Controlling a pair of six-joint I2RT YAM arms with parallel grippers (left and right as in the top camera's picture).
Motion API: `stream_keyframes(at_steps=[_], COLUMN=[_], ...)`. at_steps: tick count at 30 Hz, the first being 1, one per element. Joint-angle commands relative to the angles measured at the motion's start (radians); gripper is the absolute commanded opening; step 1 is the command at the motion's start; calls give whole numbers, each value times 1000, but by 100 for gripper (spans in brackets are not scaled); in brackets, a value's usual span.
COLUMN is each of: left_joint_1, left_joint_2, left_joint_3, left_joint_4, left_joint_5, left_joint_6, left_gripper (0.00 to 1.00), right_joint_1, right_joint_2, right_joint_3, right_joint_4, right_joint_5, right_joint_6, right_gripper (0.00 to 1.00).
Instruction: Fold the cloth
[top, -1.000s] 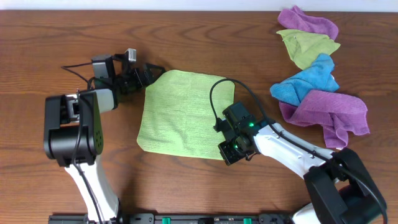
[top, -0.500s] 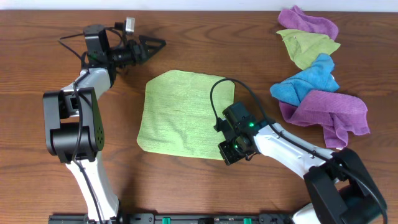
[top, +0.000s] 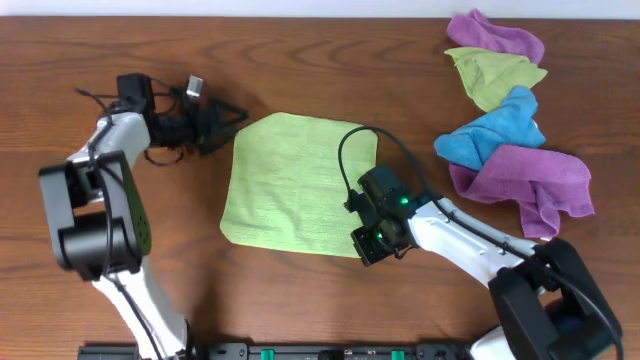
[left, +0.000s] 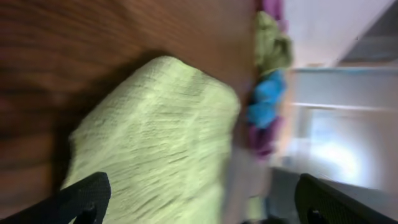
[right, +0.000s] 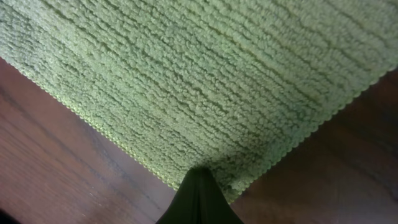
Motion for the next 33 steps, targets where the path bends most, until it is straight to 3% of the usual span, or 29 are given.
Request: stream_keyframes(at_steps=[1, 5, 12, 33], left_joint_1=[-8, -13, -22, -55], left_joint_2=[-70, -58, -15, 97], left_joint_3=[14, 14, 3, 2], left_joint_4=[-3, -17, -22, 32], left_joint_5=[-154, -222, -210, -56], left_joint_6=[177, 178, 196, 171], left_gripper=[96, 96, 95, 95], right_joint_1=[21, 21, 21, 21], right_joint_2=[62, 62, 62, 62], right_joint_3=[-71, -71, -71, -71], right_joint_4=[-19, -20, -20, -19], right_joint_5=[69, 69, 69, 69], right_joint_6=[10, 11, 18, 19], right_gripper=[2, 1, 2, 2])
